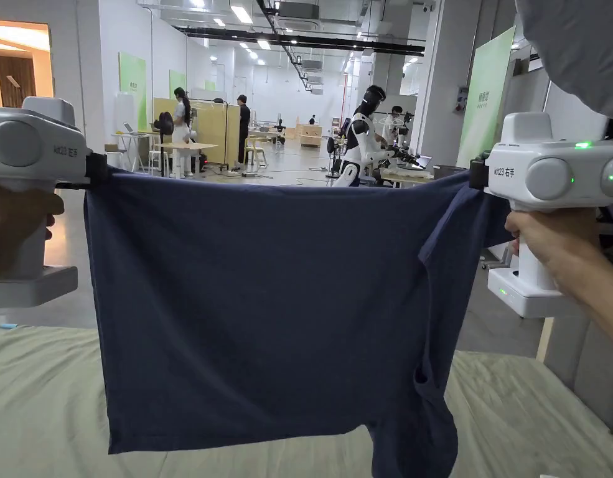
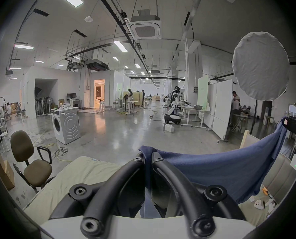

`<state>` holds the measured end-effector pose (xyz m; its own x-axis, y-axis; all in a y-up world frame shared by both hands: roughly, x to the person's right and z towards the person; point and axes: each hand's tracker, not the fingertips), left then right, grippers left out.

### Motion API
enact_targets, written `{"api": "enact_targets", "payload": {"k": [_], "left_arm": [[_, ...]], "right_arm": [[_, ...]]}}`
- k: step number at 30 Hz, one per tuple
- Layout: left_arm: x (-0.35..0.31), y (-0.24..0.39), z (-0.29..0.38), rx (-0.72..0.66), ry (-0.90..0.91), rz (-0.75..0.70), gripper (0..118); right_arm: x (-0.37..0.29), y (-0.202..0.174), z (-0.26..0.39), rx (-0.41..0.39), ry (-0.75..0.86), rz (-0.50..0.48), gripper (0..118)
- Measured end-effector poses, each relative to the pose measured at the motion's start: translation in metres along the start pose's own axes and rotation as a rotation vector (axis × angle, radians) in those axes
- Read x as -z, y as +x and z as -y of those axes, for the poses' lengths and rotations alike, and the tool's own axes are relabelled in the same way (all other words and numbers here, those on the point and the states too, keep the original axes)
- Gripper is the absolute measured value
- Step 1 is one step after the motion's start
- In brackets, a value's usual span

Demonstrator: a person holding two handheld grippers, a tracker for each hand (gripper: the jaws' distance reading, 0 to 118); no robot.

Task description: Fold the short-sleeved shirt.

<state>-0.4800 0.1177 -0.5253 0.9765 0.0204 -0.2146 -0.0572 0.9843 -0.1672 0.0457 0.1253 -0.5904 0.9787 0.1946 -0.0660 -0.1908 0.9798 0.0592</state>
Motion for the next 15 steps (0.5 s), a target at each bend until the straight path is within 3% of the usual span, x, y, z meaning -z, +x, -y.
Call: {"api": "enact_targets", "payload": {"k": [3,7,8,9,15], "left_arm": [[-0.005,-0.002,0.011,0.02,-0.003,0.007,6],[-0.069,0.021,0.065,0.006,-0.026,0.036,6],[-0.038,-0.008,0.072,0.006,-0.033,0.042,6],[-0.043,-0.011,0.083,0.013,-0.045,0.047,6],[-0.097,-0.048,0.147,0.004,-0.086,0.077,6]], "right_arm": [[-0.008,0.001,0.014,0.01,-0.005,-0.013,5],[-0.033,-0.002,0.052,0.023,-0.071,-0.059,5],[-0.042,-0.003,0.064,0.037,-0.102,-0.07,5],[-0.052,-0.004,0.071,0.0,-0.077,-0.069,5],[-0.126,-0.005,0.119,0.005,-0.157,-0.118,5]]}}
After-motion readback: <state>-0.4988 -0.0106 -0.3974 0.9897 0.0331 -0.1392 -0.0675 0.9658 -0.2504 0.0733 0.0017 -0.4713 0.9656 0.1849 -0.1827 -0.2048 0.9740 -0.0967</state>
